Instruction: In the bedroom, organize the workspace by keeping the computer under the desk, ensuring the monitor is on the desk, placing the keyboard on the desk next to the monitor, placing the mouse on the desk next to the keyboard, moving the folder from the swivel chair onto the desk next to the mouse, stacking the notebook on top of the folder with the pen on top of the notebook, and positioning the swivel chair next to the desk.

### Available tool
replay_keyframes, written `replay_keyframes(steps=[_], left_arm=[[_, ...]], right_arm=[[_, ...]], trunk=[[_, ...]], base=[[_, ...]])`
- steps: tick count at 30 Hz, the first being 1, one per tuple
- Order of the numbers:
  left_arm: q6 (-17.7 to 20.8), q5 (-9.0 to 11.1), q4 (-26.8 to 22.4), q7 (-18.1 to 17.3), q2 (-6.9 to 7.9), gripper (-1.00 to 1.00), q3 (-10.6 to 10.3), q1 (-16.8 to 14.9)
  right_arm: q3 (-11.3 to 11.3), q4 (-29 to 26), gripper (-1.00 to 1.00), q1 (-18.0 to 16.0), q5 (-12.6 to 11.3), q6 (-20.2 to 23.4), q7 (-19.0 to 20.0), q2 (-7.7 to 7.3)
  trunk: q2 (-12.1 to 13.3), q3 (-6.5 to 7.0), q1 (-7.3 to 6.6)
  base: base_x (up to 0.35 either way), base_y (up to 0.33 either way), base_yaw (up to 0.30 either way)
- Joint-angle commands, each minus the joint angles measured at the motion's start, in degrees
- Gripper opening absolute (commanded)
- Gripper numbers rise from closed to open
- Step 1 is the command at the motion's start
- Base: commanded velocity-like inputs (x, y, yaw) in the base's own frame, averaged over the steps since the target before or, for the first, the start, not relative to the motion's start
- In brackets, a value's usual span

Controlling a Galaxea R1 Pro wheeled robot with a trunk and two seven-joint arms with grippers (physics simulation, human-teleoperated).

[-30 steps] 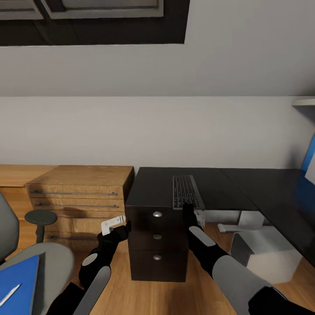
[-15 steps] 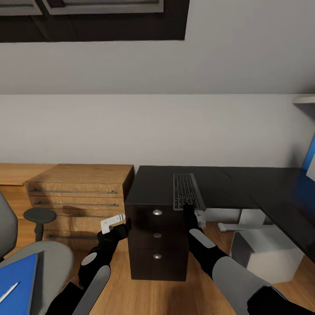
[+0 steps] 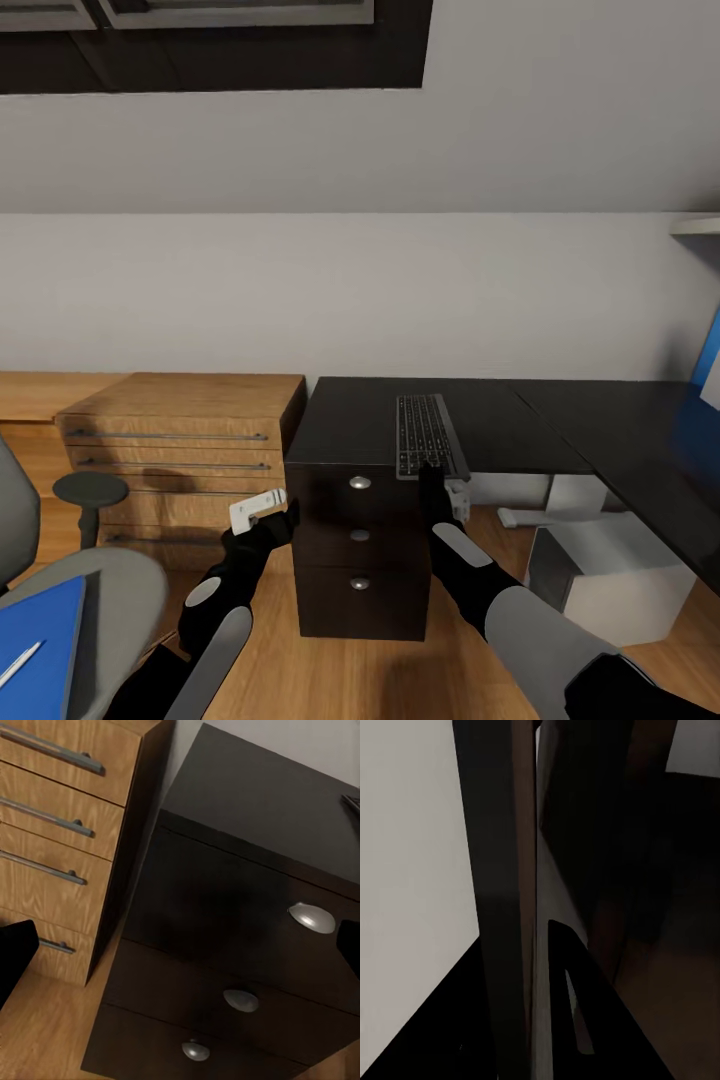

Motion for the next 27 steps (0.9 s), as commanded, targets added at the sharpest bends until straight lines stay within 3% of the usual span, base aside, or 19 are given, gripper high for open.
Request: replay_keyframes(steps=[1, 14, 27], left_arm=[[0.1, 0.3, -0.1, 0.5, 0.10, 1.00, -0.1, -0.1], [0.2, 0.4, -0.1, 0.5, 0.21, 1.00, -0.1, -0.1], [0.2, 0.4, -0.1, 0.5, 0.23, 1.00, 0.0, -0.1]], right_arm=[[0.2, 0.2, 1.00, 0.0, -2.0, -0.1, -5.0, -0.03], [0.1, 0.2, 1.00, 0.0, -2.0, -0.2, -5.0, -0.08], [0.1, 0.2, 1.00, 0.0, -2.0, -0.1, -4.9, -0.12]], trunk=[[0.0, -0.08, 0.00], [0.0, -0.08, 0.00], [0.0, -0.08, 0.00]], base=[[0.000, 0.000, 0.000], [-0.008, 0.000, 0.000], [-0.281, -0.005, 0.000]])
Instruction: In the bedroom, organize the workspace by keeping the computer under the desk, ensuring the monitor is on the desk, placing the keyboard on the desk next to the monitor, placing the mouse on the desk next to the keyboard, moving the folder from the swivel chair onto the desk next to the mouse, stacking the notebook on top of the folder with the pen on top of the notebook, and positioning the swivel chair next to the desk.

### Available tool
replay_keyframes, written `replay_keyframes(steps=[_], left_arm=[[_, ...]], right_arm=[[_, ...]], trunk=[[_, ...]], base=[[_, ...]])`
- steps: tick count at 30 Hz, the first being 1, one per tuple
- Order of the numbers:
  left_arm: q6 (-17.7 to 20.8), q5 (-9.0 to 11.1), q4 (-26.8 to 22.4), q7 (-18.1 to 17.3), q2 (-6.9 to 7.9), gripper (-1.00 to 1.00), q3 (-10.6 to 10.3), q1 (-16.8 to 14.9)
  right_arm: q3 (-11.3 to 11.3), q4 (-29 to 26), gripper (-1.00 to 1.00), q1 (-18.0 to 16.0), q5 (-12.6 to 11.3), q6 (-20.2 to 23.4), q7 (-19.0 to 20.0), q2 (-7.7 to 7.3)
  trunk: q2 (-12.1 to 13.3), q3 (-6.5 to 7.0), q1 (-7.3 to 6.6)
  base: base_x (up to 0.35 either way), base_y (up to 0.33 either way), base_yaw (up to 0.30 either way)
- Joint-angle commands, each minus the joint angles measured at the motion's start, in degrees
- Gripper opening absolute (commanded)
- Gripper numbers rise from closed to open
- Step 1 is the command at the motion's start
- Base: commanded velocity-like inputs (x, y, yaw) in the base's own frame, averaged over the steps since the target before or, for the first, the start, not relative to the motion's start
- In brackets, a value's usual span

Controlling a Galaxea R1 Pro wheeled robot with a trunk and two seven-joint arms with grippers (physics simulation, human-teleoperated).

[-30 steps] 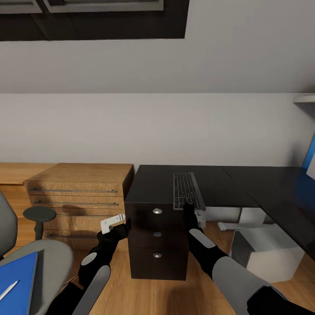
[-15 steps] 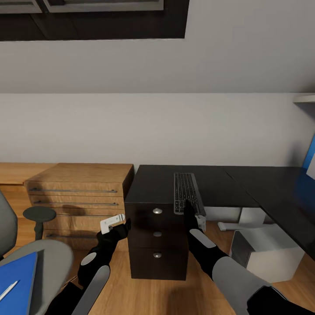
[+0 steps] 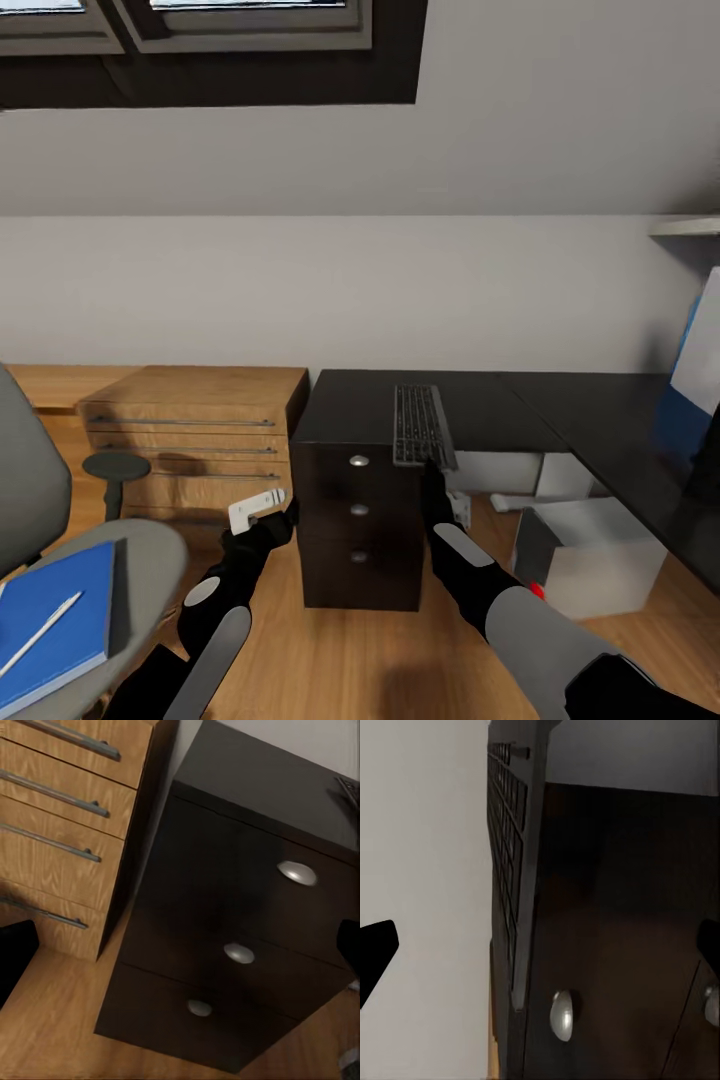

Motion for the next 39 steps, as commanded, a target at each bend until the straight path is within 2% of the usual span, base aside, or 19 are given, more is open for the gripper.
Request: replay_keyframes(steps=[1, 19, 26, 30, 35, 36, 38, 39], left_arm=[[0.1, 0.3, -0.1, 0.5, 0.06, 1.00, -0.1, -0.1], [0.1, 0.4, 0.1, 0.5, 0.06, 1.00, 0.0, 0.0], [0.0, 0.2, 0.2, 0.4, 0.13, 1.00, 0.0, -0.1], [0.0, 0.2, 0.6, 0.3, 0.14, 1.00, 0.0, 0.0], [0.0, 0.2, 0.8, 0.3, 0.13, 1.00, 0.0, -0.1], [0.0, 0.2, 0.9, 0.2, 0.10, 1.00, 0.0, -0.1], [0.0, 0.2, 1.1, 0.2, 0.08, 1.00, 0.1, -0.1], [0.0, 0.2, 1.5, 0.2, 0.07, 1.00, 0.1, 0.0]], right_arm=[[0.4, 0.0, 1.00, -0.1, -0.6, -0.3, 0.3, -0.02], [0.4, 0.3, 1.00, -0.1, -0.6, -0.5, 0.3, -0.03], [0.6, 0.7, 1.00, -0.1, -0.5, -0.5, 0.3, 0.03], [1.3, 3.6, 1.00, -0.1, 0.0, -0.6, 0.3, 0.45], [3.2, 7.7, 1.00, -0.1, 2.9, -0.8, 0.3, 1.23], [3.9, 9.5, 1.00, -0.1, 4.7, -1.0, 0.3, 1.57], [4.4, 11.5, 1.00, 0.0, 6.8, -1.3, 0.3, 1.95], [4.7, 13.7, 1.00, 0.0, 9.0, -1.7, 0.3, 2.37]], trunk=[[0.0, -0.06, -0.04], [0.0, -0.06, -0.04], [0.0, -0.06, -0.04], [1.6, 0.66, -0.92], [3.6, 1.55, -2.01], [4.0, 1.73, -2.23], [4.8, 2.09, -2.67], [5.2, 2.27, -2.89]], base=[[-0.272, -0.063, 0.000], [-0.264, -0.177, 0.000], [-0.068, -0.043, 0.000], [-0.012, -0.008, 0.000], [-0.004, -0.003, 0.000], [-0.002, -0.001, 0.000], [-0.001, 0.000, 0.000], [0.000, 0.000, 0.000]])
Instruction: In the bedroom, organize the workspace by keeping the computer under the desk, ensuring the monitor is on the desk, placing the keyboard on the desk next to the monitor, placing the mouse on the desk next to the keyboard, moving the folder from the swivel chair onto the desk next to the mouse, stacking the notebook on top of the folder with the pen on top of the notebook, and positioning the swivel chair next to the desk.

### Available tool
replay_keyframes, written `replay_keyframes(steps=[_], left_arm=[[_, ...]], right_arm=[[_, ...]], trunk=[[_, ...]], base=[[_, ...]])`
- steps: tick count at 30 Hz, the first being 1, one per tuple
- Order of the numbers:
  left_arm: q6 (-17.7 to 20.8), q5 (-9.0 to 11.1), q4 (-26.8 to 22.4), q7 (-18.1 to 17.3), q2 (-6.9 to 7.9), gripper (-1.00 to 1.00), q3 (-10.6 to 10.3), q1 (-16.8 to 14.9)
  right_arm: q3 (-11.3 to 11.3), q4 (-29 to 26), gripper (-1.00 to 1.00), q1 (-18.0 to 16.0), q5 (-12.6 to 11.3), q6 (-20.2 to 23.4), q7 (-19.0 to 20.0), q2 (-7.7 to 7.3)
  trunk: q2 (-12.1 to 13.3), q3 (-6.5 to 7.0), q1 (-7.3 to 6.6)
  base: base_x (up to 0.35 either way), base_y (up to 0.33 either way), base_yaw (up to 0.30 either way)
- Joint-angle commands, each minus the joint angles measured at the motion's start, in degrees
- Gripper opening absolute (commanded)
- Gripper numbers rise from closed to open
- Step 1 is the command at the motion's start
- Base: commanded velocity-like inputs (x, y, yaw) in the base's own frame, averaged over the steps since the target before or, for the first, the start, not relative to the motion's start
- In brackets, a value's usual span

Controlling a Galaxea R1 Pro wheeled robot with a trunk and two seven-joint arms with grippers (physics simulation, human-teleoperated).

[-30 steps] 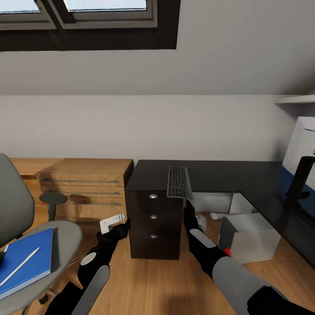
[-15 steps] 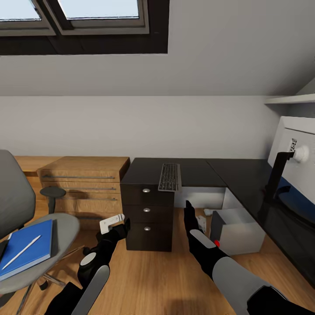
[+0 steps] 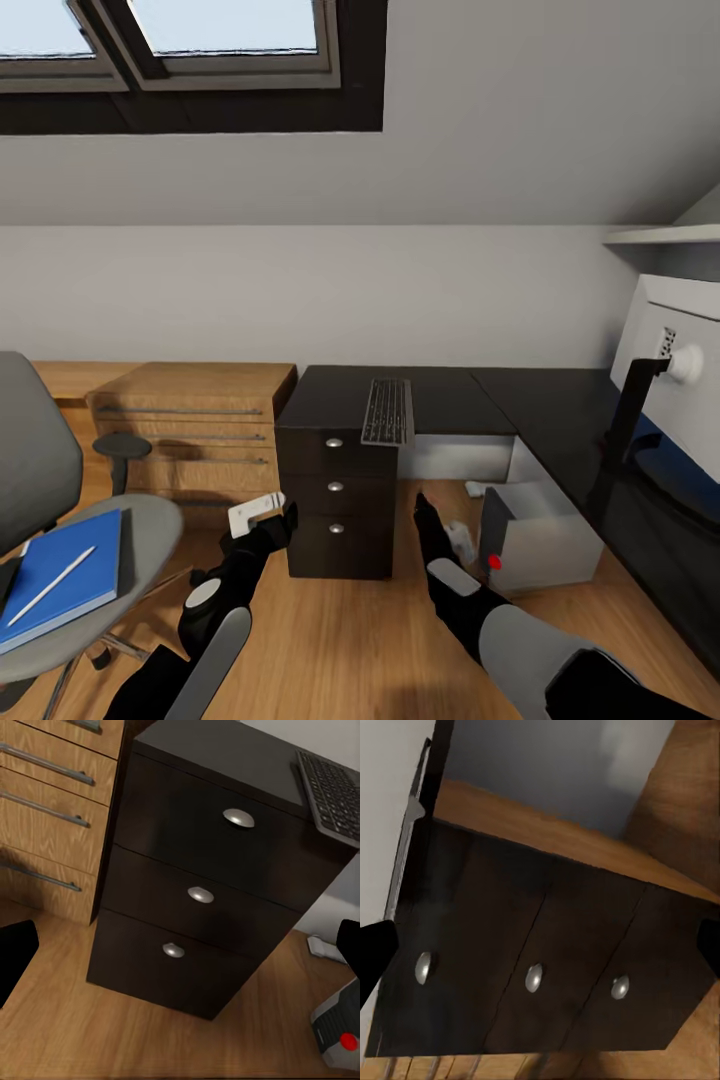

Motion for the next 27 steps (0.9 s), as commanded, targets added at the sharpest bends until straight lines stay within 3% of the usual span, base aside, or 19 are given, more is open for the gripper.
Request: replay_keyframes(steps=[1, 7, 16, 19, 21, 22, 24, 25, 27], left_arm=[[0.1, 0.3, 0.2, 0.5, 0.05, 1.00, -0.1, -0.1], [0.1, 0.2, 3.8, 0.6, -0.19, 1.00, -0.5, -0.1], [0.1, 0.0, 6.4, 0.7, -0.96, 1.00, -0.7, -0.1], [0.1, 0.1, 7.3, 0.7, -1.10, 1.00, -0.9, -0.1], [0.1, 0.2, 9.5, 0.7, -1.14, 1.00, -1.3, -0.1], [-0.1, 0.2, 13.9, 0.9, -1.21, 1.00, -1.8, -0.1], [-0.1, 0.2, 16.4, 1.0, -1.29, 1.00, -2.4, -0.1], [-0.2, 0.2, 19.9, 1.1, -1.47, 1.00, -4.0, -0.1], [-0.2, 0.2, 21.9, 1.1, -1.53, 1.00, -5.0, -0.1]], right_arm=[[0.4, 1.2, 1.00, 0.0, 0.6, -0.5, 0.4, 0.24], [0.8, 9.7, 1.00, 1.3, 8.0, -4.5, 0.3, 1.18], [0.8, 12.3, 1.00, 7.0, 15.0, -10.9, 0.2, 1.11], [0.8, 12.5, 1.00, 9.2, 18.9, -13.9, 0.2, 1.08], [0.8, 12.6, 1.00, 10.8, 22.8, -16.2, 0.2, 1.07], [0.8, 12.7, 1.00, 13.1, 28.6, -18.4, 0.1, 1.07], [0.8, 12.7, 1.00, 14.1, 31.2, -19.0, 0.0, 1.04], [0.7, 12.7, 1.00, 15.5, 33.9, -19.5, -0.1, 0.99], [0.7, 12.7, 1.00, 16.4, 35.0, -19.7, -0.1, 0.96]], trunk=[[0.4, 0.12, -0.23], [2.8, 1.20, -1.55], [6.4, 2.82, -3.53], [7.6, 3.36, -4.19], [8.4, 3.72, -4.63], [8.8, 3.89, -4.85], [9.6, 4.25, -5.29], [10.0, 4.43, -5.51], [10.8, 4.79, -5.95]], base=[[0.000, 0.000, 0.000], [0.000, 0.000, 0.000], [0.000, 0.000, 0.000], [0.000, 0.000, 0.000], [0.000, 0.000, 0.000], [0.000, 0.000, 0.000], [0.000, 0.000, 0.000], [0.000, 0.000, 0.000], [0.000, 0.000, 0.000]])
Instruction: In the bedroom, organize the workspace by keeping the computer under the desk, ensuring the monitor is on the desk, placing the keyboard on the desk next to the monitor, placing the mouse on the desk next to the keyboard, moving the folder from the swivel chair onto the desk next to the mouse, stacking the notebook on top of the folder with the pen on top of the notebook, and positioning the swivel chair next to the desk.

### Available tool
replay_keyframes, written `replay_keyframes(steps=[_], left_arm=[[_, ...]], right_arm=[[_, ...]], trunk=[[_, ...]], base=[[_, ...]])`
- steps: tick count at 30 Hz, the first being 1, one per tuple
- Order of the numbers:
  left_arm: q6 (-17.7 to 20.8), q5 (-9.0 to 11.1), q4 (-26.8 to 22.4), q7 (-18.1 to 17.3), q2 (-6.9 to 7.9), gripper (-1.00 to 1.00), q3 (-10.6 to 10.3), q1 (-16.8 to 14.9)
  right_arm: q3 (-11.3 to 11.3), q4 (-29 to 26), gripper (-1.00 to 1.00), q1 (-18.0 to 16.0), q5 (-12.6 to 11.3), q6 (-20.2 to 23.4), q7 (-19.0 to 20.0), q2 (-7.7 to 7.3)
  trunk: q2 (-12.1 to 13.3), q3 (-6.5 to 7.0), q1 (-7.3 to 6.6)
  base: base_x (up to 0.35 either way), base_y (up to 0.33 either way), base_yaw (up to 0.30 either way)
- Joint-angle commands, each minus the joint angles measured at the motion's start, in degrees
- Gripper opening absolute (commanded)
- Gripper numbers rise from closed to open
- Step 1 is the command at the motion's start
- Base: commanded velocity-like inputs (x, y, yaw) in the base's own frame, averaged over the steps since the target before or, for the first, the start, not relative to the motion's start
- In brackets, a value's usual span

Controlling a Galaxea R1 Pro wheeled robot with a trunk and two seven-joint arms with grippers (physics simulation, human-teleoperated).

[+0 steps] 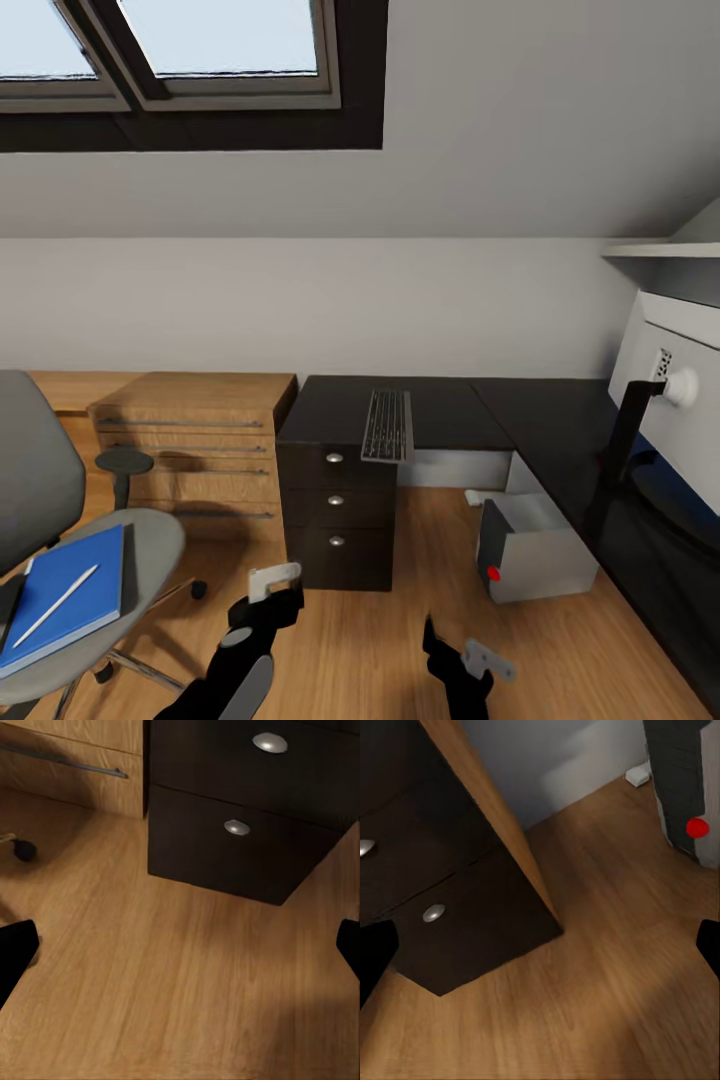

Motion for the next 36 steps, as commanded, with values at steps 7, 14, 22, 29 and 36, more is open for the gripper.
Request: replay_keyframes(steps=[7, 14, 22, 29, 36], left_arm=[[-2.2, 0.5, 8.5, 0.2, 0.00, 1.00, -2.2, -0.1], [-8.0, 0.5, 13.8, -0.1, 0.04, 1.00, -2.7, -0.1], [-8.6, 0.5, 14.2, 0.0, 0.13, 1.00, -2.8, -0.1], [-8.6, 0.5, 14.2, 0.2, 0.07, 1.00, -2.8, 0.0], [-8.7, 0.5, 14.3, 0.3, 0.14, 1.00, -2.8, -0.1]], right_arm=[[0.3, 0.1, 1.00, 3.0, 2.0, -0.6, 0.5, -0.55], [0.4, 0.1, 1.00, 4.1, 3.0, -0.7, 0.5, -1.41], [0.9, 0.1, 1.00, 4.2, 3.4, -0.4, 0.6, -1.37], [1.8, 0.1, 1.00, 4.2, 4.2, -0.3, 0.5, -1.43], [1.9, 0.1, 1.00, 4.2, 4.3, -0.4, 0.4, -1.47]], trunk=[[2.8, 1.20, -1.55], [5.6, 2.46, -3.09], [8.8, 3.89, -4.84], [11.6, 5.15, -6.38], [14.4, 6.39, -7.92]], base=[[0.000, 0.000, 0.000], [0.000, 0.000, 0.000], [-0.001, 0.000, 0.000], [-0.184, 0.000, 0.000], [-0.328, 0.000, 0.003]])
